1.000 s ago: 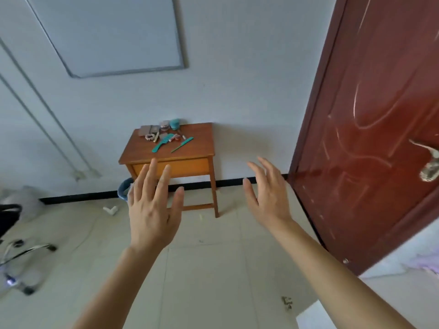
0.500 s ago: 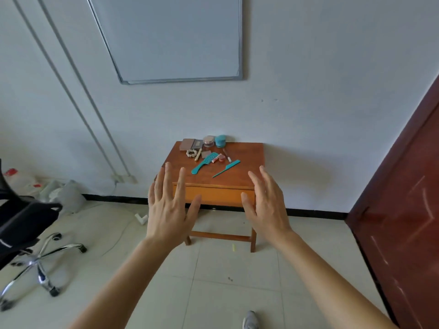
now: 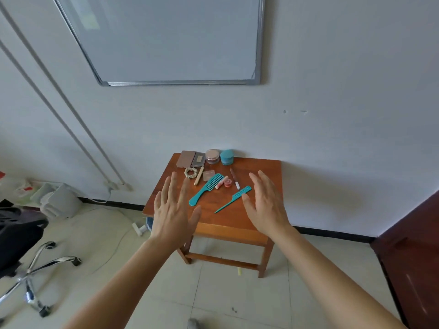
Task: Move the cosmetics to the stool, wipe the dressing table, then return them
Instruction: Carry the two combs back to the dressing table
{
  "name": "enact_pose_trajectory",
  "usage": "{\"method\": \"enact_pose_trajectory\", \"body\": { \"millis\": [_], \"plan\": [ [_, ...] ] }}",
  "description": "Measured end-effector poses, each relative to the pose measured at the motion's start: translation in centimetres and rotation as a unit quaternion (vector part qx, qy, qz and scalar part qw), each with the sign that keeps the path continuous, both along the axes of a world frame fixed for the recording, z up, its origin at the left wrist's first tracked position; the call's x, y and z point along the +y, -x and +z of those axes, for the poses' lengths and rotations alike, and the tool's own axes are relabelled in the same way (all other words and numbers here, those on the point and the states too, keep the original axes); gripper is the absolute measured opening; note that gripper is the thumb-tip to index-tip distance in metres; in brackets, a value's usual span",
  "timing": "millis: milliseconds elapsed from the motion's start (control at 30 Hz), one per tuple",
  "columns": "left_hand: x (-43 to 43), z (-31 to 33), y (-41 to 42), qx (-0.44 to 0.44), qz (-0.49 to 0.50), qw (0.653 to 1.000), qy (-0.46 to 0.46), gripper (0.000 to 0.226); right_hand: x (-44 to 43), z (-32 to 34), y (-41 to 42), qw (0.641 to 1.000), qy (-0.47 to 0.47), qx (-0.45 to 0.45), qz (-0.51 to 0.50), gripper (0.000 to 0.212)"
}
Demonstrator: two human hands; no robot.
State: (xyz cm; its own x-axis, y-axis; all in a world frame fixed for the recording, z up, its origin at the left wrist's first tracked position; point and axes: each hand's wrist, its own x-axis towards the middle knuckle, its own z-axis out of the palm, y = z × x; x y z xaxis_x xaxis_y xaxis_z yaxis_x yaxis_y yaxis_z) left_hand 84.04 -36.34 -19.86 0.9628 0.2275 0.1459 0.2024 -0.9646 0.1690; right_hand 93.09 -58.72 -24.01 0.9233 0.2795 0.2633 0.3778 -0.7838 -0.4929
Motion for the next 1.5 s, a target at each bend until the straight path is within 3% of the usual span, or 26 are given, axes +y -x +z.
{"method": "enact_pose_trajectory", "body": {
  "millis": [200,500,767,967,1067,1167,1267,1367,1500],
  "plan": [
    [3.7,-5.6,-10.1,0.085,0.000,0.996,0.039,0.077,3.3,-4.5,-6.3,0.995,0.035,0.062,-0.063,0.061],
    [9.3,-13.5,-24.4,0.217,-0.099,0.970,0.051,0.074,9.2,-10.6,-14.8,0.955,0.074,0.202,-0.204,0.060],
    [10.7,-19.4,-28.0,0.283,-0.131,0.946,0.086,0.057,13.3,-16.2,-16.2,0.907,0.071,0.301,-0.287,0.056],
    [11.2,-22.5,-27.9,0.267,-0.178,0.943,0.086,0.046,15.4,-19.4,-14.4,0.917,0.179,0.272,-0.231,0.045],
    [11.5,-23.2,-27.2,0.253,-0.169,0.945,0.121,0.041,15.2,-19.7,-14.0,0.928,0.143,0.224,-0.262,0.028],
    [11.4,-23.1,-26.9,0.267,-0.106,0.939,0.190,0.046,15.2,-19.5,-14.4,0.914,0.054,0.250,-0.314,0.024],
    [11.4,-22.6,-27.1,0.281,-0.035,0.925,0.252,0.049,15.0,-19.1,-15.9,0.853,-0.042,0.343,-0.392,0.039],
    [11.5,-21.9,-27.1,0.233,-0.034,0.930,0.281,0.038,13.9,-18.8,-16.7,0.804,-0.110,0.413,-0.412,0.038],
    [10.2,-19.2,-27.2,0.182,-0.046,0.918,0.350,0.026,11.4,-17.0,-16.2,0.837,-0.087,0.377,-0.387,0.036]
  ]
}}
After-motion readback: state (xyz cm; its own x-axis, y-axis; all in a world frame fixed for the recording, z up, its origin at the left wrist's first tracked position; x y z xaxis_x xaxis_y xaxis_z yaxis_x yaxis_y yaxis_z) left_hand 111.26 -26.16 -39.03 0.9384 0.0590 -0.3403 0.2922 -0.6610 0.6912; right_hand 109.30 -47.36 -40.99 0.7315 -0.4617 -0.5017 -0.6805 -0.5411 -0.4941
